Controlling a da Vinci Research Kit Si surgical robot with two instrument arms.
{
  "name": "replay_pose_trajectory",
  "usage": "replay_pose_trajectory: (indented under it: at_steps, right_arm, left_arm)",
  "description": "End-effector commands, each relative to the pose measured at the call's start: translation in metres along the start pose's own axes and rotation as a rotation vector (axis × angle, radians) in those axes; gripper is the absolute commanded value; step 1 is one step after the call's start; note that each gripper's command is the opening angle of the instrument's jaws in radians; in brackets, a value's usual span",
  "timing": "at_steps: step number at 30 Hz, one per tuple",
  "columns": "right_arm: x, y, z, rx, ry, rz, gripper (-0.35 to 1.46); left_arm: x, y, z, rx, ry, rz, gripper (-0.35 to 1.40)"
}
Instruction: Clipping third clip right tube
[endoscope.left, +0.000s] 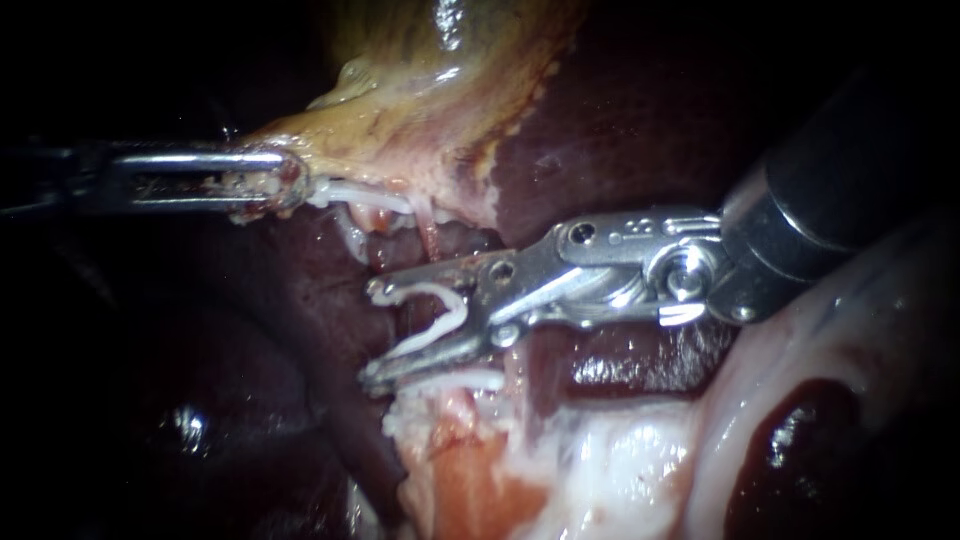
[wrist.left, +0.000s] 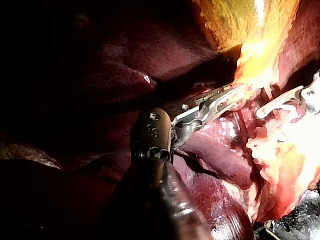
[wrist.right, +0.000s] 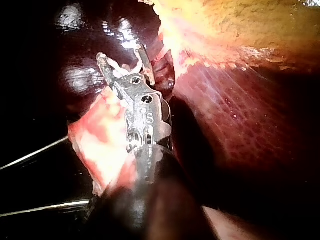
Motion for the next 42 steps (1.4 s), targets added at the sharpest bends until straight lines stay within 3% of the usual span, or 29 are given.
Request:
replay_pose_trajectory:
  at_steps: [1,12,16,23,30,35,42]
  right_arm:
    - [0.0000,-0.0001,-0.0001,0.001,0.000,0.000,0.48]
    - [0.0004,-0.0009,-0.0044,-0.010,0.018,0.007,0.50]
    - [0.0001,-0.0007,-0.0065,-0.023,0.023,0.017,0.50]
    - [-0.0002,0.0003,-0.0075,-0.039,0.027,0.028,0.50]
    - [-0.0007,0.0015,-0.0057,-0.051,0.027,0.062,0.50]
    - [-0.0012,0.0024,-0.0027,-0.066,0.030,0.081,0.50]
    - [-0.0007,0.0035,0.0001,-0.065,0.092,0.112,0.50]
  left_arm:
    - [0.0000,0.0000,0.0000,0.000,0.000,0.000,-0.35]
    - [0.0004,0.0000,-0.0008,-0.005,-0.003,-0.002,-0.35]
    - [0.0006,0.0000,-0.0010,-0.005,-0.004,-0.003,-0.35]
    - [0.0005,0.0001,-0.0010,-0.005,-0.004,-0.003,-0.35]
    - [0.0005,0.0003,-0.0010,-0.004,-0.003,-0.003,-0.35]
    - [0.0005,0.0003,-0.0009,-0.004,-0.003,-0.003,-0.35]
    - [0.0004,0.0003,-0.0007,-0.003,-0.002,-0.003,-0.35]
